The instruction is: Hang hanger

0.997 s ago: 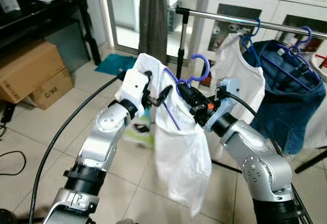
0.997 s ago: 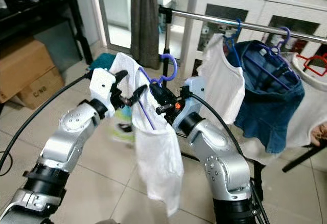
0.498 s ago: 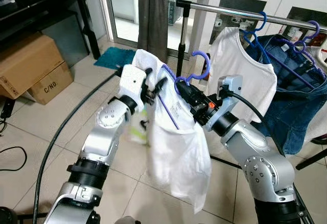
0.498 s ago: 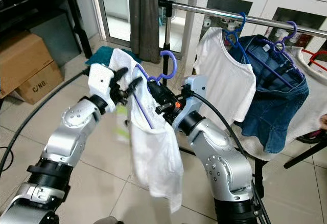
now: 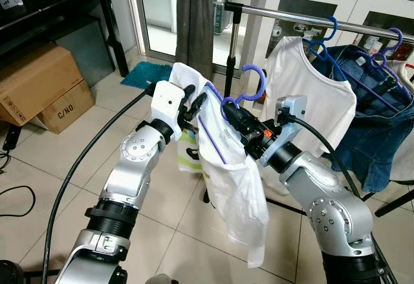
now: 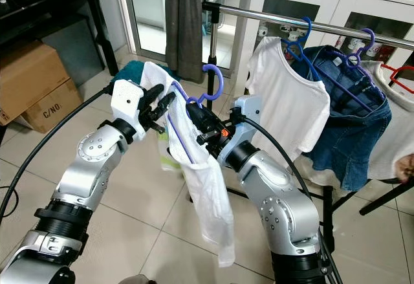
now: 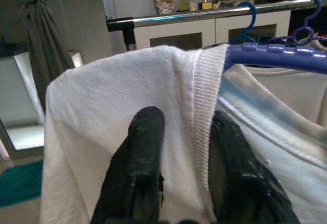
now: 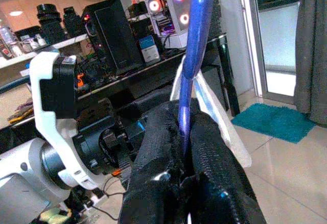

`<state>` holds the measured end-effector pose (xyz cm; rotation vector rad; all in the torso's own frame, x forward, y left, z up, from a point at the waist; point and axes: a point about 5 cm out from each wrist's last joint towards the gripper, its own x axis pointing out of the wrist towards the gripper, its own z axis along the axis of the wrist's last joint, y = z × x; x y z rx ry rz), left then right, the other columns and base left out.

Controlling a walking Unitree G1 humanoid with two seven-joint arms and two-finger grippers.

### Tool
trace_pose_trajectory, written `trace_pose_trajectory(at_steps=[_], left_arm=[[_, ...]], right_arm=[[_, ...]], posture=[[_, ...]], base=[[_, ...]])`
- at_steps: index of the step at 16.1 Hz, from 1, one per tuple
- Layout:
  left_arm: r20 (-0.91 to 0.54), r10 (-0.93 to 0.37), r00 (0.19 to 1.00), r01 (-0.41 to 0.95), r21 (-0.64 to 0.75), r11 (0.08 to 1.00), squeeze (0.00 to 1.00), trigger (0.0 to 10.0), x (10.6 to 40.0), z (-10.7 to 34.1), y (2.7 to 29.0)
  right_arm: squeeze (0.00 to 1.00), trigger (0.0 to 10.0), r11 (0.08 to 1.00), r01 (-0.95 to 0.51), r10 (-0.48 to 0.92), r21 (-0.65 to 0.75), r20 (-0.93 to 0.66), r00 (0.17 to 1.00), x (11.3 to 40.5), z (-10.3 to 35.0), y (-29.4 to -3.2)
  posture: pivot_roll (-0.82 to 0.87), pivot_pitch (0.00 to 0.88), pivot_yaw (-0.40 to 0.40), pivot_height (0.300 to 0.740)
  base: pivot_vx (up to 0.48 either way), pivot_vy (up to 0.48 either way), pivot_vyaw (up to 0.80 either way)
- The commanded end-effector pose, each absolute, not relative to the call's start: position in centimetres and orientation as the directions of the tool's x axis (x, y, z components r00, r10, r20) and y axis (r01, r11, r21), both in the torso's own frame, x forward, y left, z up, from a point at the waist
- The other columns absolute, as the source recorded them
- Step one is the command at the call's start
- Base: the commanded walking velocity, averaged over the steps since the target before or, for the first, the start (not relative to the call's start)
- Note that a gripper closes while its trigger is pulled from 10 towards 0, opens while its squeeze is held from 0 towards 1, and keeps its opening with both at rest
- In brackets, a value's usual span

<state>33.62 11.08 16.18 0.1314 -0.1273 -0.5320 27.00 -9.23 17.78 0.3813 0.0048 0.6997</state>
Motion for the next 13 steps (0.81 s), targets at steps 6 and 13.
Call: trace_pose_trajectory(at_steps=[6,13], left_arm=[[0.048,-0.46,0.887,0.451,0.126,0.883,0.0,0.0,34.0,15.7,12.1],[0.08,-0.504,0.86,0.5,0.065,0.864,0.0,0.0,33.8,16.1,12.3]], right_arm=[[0.0,0.0,0.688,-0.639,0.626,0.343,0.165,0.763,27.0,18.7,-9.3],[0.0,0.0,0.694,-0.633,0.623,0.344,0.153,0.767,27.1,18.5,-9.3]], posture=[[-0.07,0.0,0.008,0.74],[-0.07,0.0,0.011,0.74]], base=[[0.0,0.0,0.0],[0.0,0.0,0.0]])
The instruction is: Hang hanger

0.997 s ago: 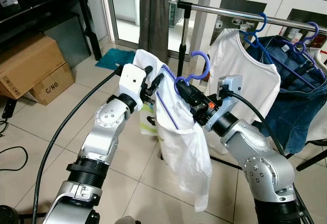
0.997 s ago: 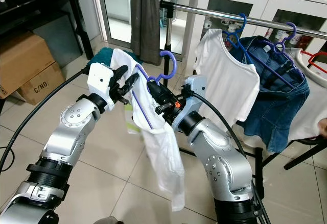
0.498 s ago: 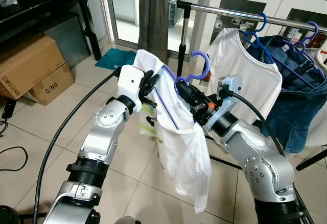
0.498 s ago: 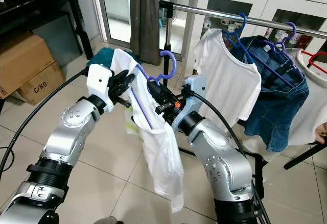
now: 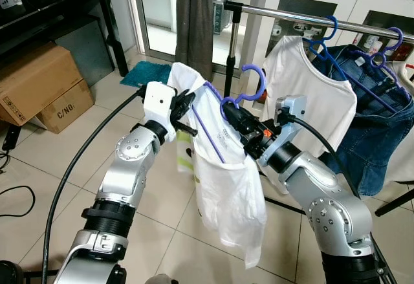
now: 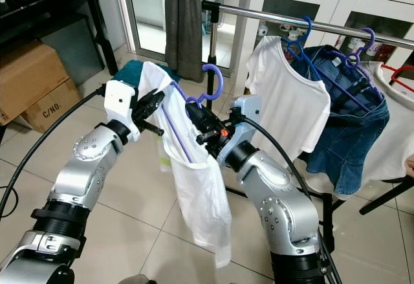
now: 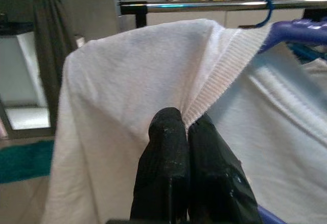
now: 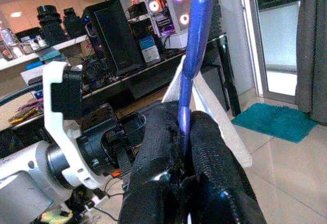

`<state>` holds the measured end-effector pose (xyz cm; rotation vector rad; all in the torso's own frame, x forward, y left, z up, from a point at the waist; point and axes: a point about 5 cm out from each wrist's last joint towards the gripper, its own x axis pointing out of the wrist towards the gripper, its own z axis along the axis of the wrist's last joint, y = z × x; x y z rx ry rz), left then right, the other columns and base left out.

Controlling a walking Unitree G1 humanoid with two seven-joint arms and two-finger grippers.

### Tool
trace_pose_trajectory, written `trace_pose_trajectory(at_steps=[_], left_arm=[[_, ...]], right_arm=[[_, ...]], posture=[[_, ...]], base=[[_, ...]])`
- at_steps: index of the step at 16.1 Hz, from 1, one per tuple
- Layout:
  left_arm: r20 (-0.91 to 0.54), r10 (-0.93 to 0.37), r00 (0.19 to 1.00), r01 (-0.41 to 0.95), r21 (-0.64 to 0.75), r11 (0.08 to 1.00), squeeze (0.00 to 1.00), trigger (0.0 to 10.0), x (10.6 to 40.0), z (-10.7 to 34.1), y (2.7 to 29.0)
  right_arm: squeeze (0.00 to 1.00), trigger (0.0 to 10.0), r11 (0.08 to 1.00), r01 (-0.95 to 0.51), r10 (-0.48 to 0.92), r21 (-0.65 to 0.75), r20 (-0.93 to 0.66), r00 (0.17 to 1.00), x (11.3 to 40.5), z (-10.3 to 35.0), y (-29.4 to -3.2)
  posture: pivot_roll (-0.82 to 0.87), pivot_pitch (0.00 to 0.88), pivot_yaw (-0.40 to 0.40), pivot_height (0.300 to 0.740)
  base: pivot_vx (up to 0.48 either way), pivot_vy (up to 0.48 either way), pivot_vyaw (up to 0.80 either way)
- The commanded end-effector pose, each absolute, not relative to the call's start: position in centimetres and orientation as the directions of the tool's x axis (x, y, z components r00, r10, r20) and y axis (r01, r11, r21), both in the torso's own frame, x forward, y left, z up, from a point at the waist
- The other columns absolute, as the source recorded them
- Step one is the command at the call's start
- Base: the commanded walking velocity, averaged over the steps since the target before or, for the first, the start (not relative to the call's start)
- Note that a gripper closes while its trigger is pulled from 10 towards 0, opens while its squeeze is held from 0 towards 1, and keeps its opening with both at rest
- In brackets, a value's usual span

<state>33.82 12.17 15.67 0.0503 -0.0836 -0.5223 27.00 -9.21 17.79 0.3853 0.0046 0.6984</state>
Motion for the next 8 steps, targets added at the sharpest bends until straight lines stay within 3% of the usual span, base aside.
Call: trace_pose_trajectory(at_steps=[1,3,5,8], left_arm=[[0.097,-0.522,0.848,0.518,0.059,0.853,0.0,0.0,33.7,16.4,12.3],[0.23,-0.501,0.834,0.502,0.057,0.863,0.0,0.0,33.4,18.8,13.6],[0.268,-0.519,0.812,0.518,0.08,0.852,0.0,0.0,33.0,20.1,14.6],[0.158,-0.584,0.796,0.544,0.235,0.805,0.0,0.0,32.6,21.4,17.2]], right_arm=[[0.0,0.0,0.702,-0.625,0.621,0.342,0.138,0.772,27.2,18.3,-9.4],[0.0,0.0,0.766,-0.567,0.588,0.304,0.025,0.808,27.6,16.7,-10.0],[0.0,0.0,0.774,-0.573,0.597,0.271,-0.01,0.802,27.5,16.2,-10.1],[0.0,0.0,0.788,-0.585,0.604,0.191,-0.063,0.794,27.5,15.5,-10.9]], posture=[[-0.07,0.0,0.013,0.74],[-0.07,0.0,0.016,0.74],[-0.06,0.0,0.017,0.74],[-0.06,0.0,0.016,0.74]], base=[[0.0,0.0,0.0],[0.0,0.0,0.0],[0.0,0.0,0.0],[0.0,0.0,0.0]])
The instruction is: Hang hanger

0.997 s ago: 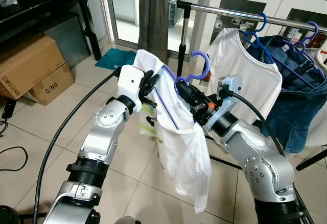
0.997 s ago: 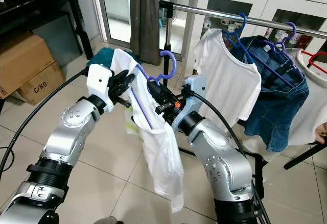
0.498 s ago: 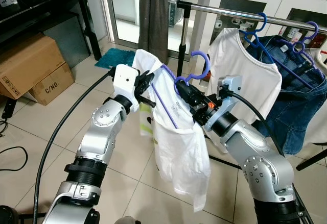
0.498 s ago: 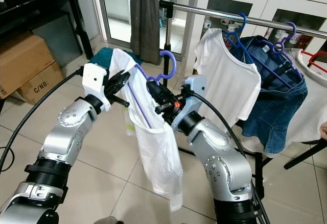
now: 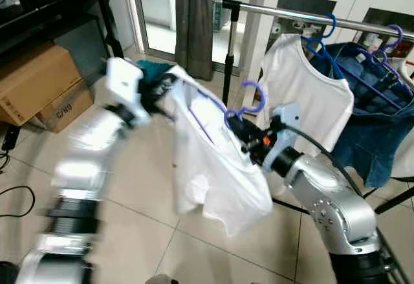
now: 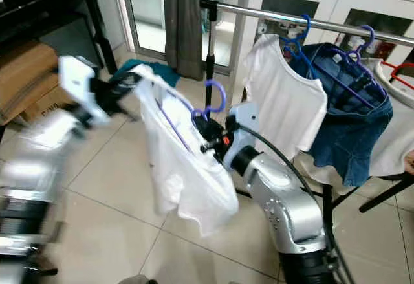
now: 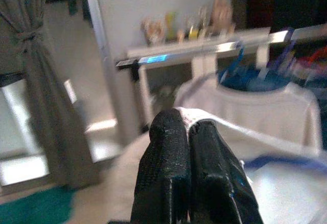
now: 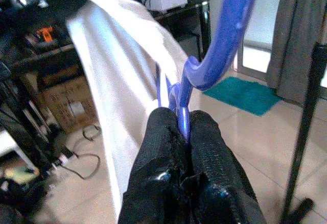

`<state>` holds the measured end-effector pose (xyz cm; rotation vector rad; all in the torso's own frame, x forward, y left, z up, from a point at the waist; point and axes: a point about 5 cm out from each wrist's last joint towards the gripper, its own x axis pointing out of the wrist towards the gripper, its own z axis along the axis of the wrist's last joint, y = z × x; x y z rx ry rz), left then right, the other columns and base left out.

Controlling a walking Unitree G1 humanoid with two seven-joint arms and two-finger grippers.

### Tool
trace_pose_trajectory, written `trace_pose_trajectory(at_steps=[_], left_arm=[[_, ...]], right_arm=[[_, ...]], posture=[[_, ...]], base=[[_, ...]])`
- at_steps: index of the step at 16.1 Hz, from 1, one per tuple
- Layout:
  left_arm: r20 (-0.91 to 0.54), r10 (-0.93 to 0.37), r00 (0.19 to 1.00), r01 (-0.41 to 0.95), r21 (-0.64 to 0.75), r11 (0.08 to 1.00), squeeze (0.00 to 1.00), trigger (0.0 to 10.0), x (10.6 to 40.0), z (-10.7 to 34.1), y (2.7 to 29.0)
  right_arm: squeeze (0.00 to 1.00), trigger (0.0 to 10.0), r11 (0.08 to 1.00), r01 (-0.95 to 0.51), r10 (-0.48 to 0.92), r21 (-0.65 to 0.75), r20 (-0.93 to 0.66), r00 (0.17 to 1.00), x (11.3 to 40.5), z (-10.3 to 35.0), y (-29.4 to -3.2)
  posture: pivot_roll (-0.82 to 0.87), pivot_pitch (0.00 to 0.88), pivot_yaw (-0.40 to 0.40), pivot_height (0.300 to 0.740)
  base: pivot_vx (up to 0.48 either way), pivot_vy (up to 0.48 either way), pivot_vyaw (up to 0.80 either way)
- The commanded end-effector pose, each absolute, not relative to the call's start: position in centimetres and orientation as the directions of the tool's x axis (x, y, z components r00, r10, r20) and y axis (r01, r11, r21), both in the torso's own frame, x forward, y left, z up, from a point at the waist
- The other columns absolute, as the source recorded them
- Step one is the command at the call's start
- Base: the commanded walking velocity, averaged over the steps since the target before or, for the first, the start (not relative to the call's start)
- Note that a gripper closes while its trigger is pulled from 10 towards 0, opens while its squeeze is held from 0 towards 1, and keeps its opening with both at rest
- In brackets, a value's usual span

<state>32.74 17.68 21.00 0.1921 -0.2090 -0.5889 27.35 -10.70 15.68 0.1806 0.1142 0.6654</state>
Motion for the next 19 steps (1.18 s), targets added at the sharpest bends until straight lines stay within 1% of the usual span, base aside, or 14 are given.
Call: trace_pose_trajectory(at_steps=[1,2,3,4,5,7,9,10,11,12,13,14,17,19], left_arm=[[0.139,-0.544,0.828,0.497,0.268,0.825,0.0,0.0,33.0,21.7,18.3],[0.123,-0.446,0.887,0.389,0.322,0.863,0.0,0.0,33.7,22.4,20.4],[0.119,-0.317,0.941,0.253,0.374,0.892,0.0,0.0,34.6,23.7,23.3],[0.107,-0.238,0.965,0.176,0.41,0.895,0.0,0.0,35.1,24.4,25.2],[0.102,-0.208,0.973,0.145,0.429,0.891,0.0,0.0,35.3,24.7,25.8],[0.125,-0.12,0.985,0.055,0.431,0.901,0.0,0.0,36.1,25.5,27.4],[0.16,-0.144,0.977,0.067,0.411,0.909,0.0,0.0,36.9,26.4,27.1],[0.173,-0.176,0.969,0.094,0.401,0.911,0.0,0.0,37.1,26.8,26.6],[0.17,-0.3,0.939,0.215,0.391,0.895,0.0,0.0,37.5,27.3,24.8],[0.116,-0.422,0.899,0.34,0.423,0.84,0.0,0.0,37.6,26.9,22.7],[0.1,-0.453,0.886,0.372,0.43,0.823,0.0,0.0,37.6,26.7,22.1],[0.062,-0.53,0.845,0.453,0.442,0.774,0.0,0.0,37.5,26.1,20.3],[-0.005,-0.606,0.796,0.535,0.475,0.699,0.0,0.0,37.2,24.9,17.9],[-0.05,-0.628,0.777,0.569,0.482,0.666,0.0,0.0,36.9,23.8,16.8]], right_arm=[[0.0,0.0,0.774,-0.605,0.622,0.19,-0.041,0.782,27.3,15.7,-11.0],[0.0,0.0,0.732,-0.655,0.665,0.186,0.008,0.746,26.9,16.4,-11.1],[0.0,0.0,0.651,-0.733,0.732,0.197,0.091,0.675,26.1,17.7,-11.2],[0.0,0.0,0.583,-0.787,0.778,0.203,0.14,0.613,25.4,18.5,-11.4],[0.0,0.0,0.556,-0.805,0.794,0.206,0.152,0.588,25.1,18.7,-11.4],[0.0,0.0,0.462,-0.864,0.857,0.199,0.152,0.493,24.1,18.7,-11.3],[0.0,0.0,0.412,-0.891,0.894,0.191,0.103,0.436,23.4,18.2,-11.1],[0.0,0.0,0.42,-0.89,0.897,0.176,0.07,0.437,23.4,17.9,-11.0],[0.0,0.0,0.553,-0.825,0.833,0.115,-0.035,0.553,24.7,16.9,-11.2],[0.0,0.0,0.696,-0.716,0.718,0.062,-0.1,0.689,26.5,16.4,-11.7],[0.0,0.0,0.718,-0.693,0.695,0.06,-0.105,0.711,26.8,16.4,-11.8],[0.0,0.0,0.794,-0.605,0.607,0.054,-0.116,0.786,27.8,16.7,-12.0],[0.0,0.0,0.811,-0.584,0.582,0.029,-0.148,0.8,28.2,16.5,-11.3],[0.0,0.0,0.759,-0.65,0.638,-0.022,-0.169,0.751,27.9,16.4,-10.1]], posture=[[-0.05,0.0,0.013,0.74],[-0.05,0.0,0.013,0.74],[-0.05,0.0,0.011,0.74],[-0.05,0.0,0.011,0.74],[-0.05,0.0,0.011,0.74],[-0.05,0.0,0.01,0.74],[-0.05,0.0,0.011,0.74],[-0.06,0.0,0.011,0.74],[-0.06,0.0,0.013,0.74],[-0.06,0.0,0.017,0.74],[-0.06,0.0,0.017,0.74],[-0.06,0.0,0.019,0.74],[-0.05,0.0,0.015,0.74],[-0.05,0.0,0.013,0.74]], base=[[0.0,0.0,0.0],[0.0,0.0,0.0],[0.0,0.0,0.0],[0.0,0.0,0.0],[0.0,0.0,0.0],[0.0,0.0,0.0],[0.0,0.0,0.0],[0.0,0.0,0.0],[0.0,0.0,0.0],[0.0,0.0,0.0],[0.0,0.0,0.0],[0.0,0.0,0.0],[0.0,0.0,0.0],[0.0,0.0,0.0]])
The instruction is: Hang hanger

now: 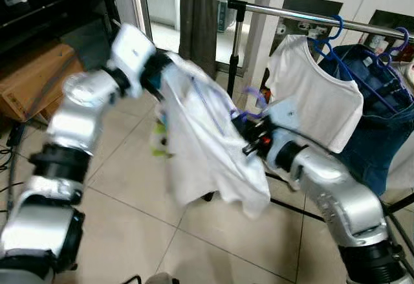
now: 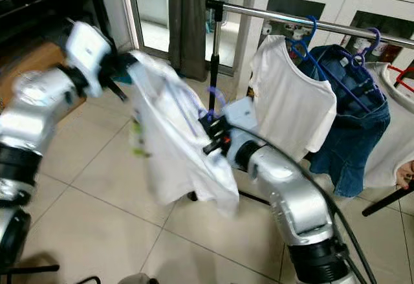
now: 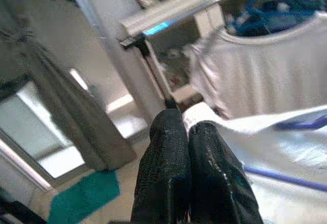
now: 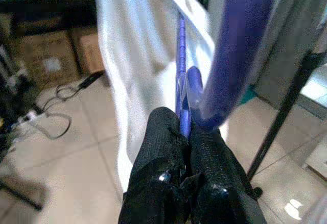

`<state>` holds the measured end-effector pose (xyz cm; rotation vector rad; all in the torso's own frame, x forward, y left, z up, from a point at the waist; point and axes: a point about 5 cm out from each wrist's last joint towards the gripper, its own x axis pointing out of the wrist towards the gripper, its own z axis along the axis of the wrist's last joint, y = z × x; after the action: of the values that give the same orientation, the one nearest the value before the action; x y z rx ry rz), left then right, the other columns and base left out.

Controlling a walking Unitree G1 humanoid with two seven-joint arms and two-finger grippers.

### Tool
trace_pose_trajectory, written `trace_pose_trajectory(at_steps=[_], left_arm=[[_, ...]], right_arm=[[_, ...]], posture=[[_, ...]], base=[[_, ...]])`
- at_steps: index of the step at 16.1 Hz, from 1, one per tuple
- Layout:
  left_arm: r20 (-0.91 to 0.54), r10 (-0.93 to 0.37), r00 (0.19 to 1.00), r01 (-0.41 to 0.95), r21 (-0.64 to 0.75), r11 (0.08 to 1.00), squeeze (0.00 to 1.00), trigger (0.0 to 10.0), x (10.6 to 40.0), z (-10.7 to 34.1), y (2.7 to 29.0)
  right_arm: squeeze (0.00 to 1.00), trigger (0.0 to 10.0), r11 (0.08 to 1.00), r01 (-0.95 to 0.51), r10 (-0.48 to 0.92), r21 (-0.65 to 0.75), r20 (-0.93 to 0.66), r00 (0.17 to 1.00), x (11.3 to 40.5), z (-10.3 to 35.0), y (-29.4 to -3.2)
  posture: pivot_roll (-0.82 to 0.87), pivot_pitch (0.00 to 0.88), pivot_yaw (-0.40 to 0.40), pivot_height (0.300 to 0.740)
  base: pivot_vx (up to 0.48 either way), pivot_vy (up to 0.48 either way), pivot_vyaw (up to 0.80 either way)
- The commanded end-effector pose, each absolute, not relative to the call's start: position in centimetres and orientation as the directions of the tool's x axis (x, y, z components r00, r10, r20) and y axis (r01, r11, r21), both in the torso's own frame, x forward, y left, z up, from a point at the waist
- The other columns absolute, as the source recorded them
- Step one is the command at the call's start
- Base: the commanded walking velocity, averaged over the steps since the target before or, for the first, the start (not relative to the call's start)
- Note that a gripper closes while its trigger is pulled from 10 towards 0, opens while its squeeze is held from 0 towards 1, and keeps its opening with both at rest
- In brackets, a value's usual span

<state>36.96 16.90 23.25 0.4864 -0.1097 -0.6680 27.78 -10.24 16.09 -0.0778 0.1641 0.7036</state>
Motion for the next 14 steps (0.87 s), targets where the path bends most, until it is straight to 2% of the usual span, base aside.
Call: trace_pose_trajectory(at_steps=[1,3,6,10,11,12,13,14], left_arm=[[-0.055,-0.613,0.788,0.554,0.496,0.669,0.0,0.0,37.0,23.7,16.9],[-0.051,-0.622,0.782,0.558,0.501,0.661,0.0,0.0,37.0,24.3,16.8],[-0.078,-0.544,0.835,0.494,0.541,0.681,0.0,0.0,37.5,24.4,18.8],[-0.123,-0.412,0.903,0.405,0.565,0.718,0.0,0.0,38.0,24.1,22.6],[-0.136,-0.36,0.923,0.374,0.537,0.756,0.0,0.0,38.0,23.6,24.2],[-0.136,-0.36,0.923,0.374,0.537,0.756,0.0,0.0,38.0,23.6,24.2],[-0.12,-0.311,0.943,0.332,0.427,0.841,0.0,0.0,38.1,22.5,25.2],[-0.119,-0.293,0.949,0.316,0.357,0.879,0.0,0.0,38.2,21.3,25.1]], right_arm=[[0.0,0.0,0.683,-0.729,0.711,-0.053,-0.183,0.679,27.1,16.4,-9.3],[0.0,0.0,0.553,-0.824,0.781,-0.123,-0.267,0.564,25.9,15.5,-8.4],[0.0,0.0,0.555,-0.83,0.807,-0.056,-0.206,0.553,25.5,15.7,-8.8],[0.0,0.0,0.551,-0.834,0.834,0.04,-0.076,0.547,25.0,17.0,-10.8],[0.0,0.0,0.54,-0.837,0.841,0.083,-0.023,0.54,24.8,17.4,-11.5],[0.0,0.0,0.54,-0.837,0.841,0.083,-0.023,0.54,24.8,17.4,-11.5],[0.0,0.0,0.487,-0.861,0.863,0.148,0.069,0.5,24.3,18.2,-11.5],[0.0,0.0,0.448,-0.877,0.875,0.177,0.116,0.47,24.0,18.6,-11.1]], posture=[[-0.06,0.0,0.012,0.74],[-0.05,0.0,0.011,0.74],[-0.05,0.0,0.01,0.74],[-0.05,0.0,0.014,0.74],[-0.06,0.0,0.02,0.74],[-0.06,0.0,0.02,0.74],[-0.06,0.0,0.02,0.74],[-0.06,0.0,0.019,0.74]], base=[[0.0,0.0,0.0],[0.0,0.0,0.0],[0.0,0.0,0.0],[0.0,0.0,0.0],[0.0,0.0,0.0],[0.0,0.0,0.0],[0.0,0.0,0.0],[0.0,0.0,0.0]])
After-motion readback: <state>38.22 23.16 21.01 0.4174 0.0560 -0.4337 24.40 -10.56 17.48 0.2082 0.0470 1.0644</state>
